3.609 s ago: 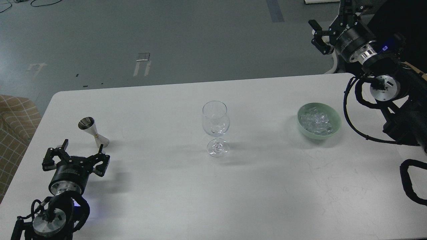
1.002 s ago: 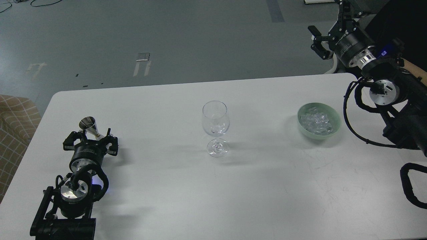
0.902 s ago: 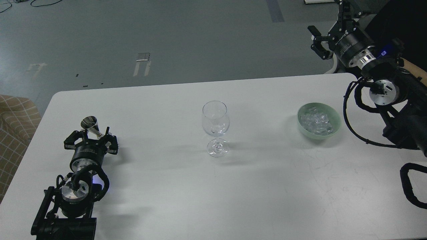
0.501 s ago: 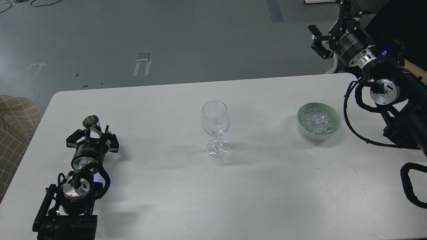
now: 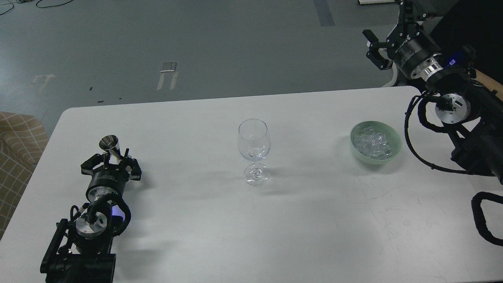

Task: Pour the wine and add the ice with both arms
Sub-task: 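Close the left gripper around the metal jigger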

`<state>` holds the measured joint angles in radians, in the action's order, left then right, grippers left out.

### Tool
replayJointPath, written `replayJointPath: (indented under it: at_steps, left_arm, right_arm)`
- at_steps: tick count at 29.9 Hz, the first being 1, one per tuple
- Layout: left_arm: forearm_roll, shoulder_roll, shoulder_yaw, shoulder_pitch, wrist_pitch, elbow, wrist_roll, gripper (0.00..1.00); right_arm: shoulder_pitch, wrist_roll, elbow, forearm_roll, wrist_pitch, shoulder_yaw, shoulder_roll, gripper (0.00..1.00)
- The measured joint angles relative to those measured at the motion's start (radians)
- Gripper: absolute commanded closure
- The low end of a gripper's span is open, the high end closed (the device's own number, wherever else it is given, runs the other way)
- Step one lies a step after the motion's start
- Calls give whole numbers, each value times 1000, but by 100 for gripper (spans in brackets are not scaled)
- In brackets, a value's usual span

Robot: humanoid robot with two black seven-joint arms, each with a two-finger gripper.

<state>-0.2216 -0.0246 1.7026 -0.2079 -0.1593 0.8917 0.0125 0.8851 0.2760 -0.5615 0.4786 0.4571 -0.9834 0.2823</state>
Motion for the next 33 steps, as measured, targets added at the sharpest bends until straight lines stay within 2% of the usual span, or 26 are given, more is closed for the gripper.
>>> replayJointPath:
  at_steps: [21,26,29,31,33]
  left_arm:
    - [12,-6,6,-19,-3,-20,-13,67]
    - [13,-6,8,-15,-27,-20,-16,67]
    - [13,-6,9,-15,-32,-20,-16,70]
    - [13,-6,9,-15,-34,-20,-16,77]
    - [14,-6,10,-15,-37,-20,-15,77]
  right_arm:
    - [-2,0,0,0,0,0,0,0]
    - [-2,0,0,0,0,1,0,0]
    - [-2,0,0,0,0,1,0,0]
    - [-2,0,0,0,0,1,0,0]
    - [-2,0,0,0,0,0,0,0]
